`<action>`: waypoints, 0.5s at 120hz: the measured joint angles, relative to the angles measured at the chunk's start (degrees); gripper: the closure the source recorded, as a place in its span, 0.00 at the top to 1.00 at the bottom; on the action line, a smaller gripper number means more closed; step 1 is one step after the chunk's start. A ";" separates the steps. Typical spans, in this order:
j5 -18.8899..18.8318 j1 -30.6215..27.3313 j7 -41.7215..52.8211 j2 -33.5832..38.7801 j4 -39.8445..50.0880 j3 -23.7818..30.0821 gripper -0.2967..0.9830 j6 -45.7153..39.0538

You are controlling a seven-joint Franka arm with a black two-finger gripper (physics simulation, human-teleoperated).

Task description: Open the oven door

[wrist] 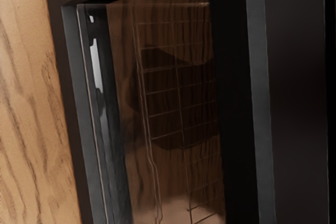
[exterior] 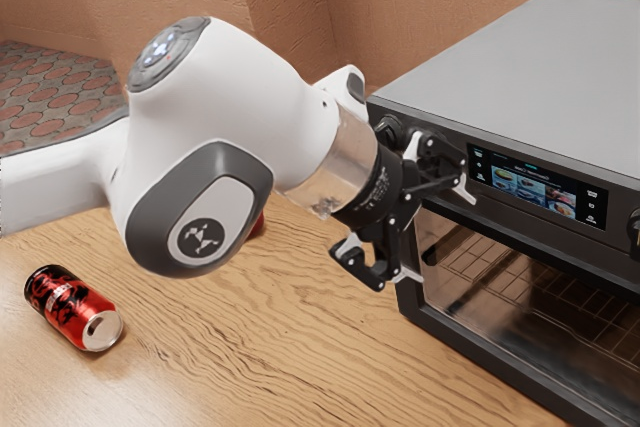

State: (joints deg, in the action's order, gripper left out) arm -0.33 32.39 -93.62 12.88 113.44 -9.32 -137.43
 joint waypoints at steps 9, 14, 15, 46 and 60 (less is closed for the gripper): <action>0.28 -0.32 -0.23 -0.49 0.14 0.00 0.77 -0.01; 0.41 -0.52 -0.35 -0.71 0.19 0.00 0.77 -0.01; 0.43 -0.54 -0.37 -0.78 0.19 -0.01 0.77 -0.01; 1.95 -1.10 -0.93 -1.71 0.58 -0.32 0.77 -0.04; 2.41 -2.22 -1.11 -0.23 3.10 -0.30 0.77 -0.08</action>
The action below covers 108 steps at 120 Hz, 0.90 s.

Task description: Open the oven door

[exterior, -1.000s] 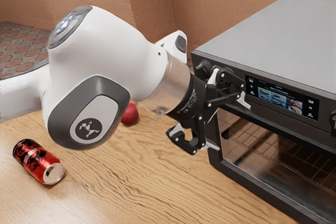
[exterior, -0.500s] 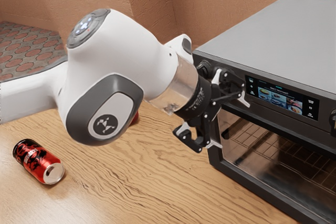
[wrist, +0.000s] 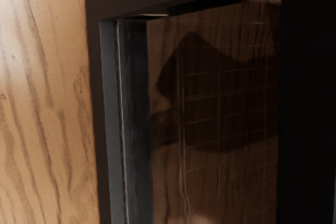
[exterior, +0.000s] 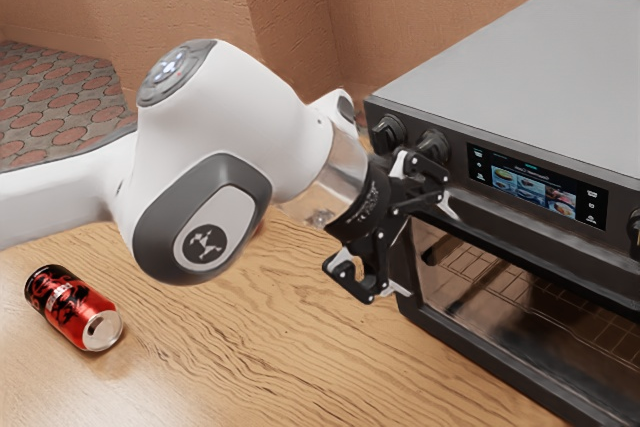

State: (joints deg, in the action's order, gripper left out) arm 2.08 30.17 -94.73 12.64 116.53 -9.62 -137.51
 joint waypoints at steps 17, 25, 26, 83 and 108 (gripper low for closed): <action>2.35 -3.23 -0.26 7.05 8.92 4.76 0.77 -1.27; 1.97 -7.43 -0.44 13.84 14.59 10.93 0.77 -1.79; 1.89 -8.12 -0.46 14.83 15.35 11.75 0.77 -1.84; -3.97 -35.54 17.81 5.18 -21.14 12.78 0.77 33.54; -1.69 -34.85 24.82 6.56 -13.49 11.52 0.77 42.21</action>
State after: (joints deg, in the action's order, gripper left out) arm 0.39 -4.68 -69.92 19.20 103.04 1.90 -95.30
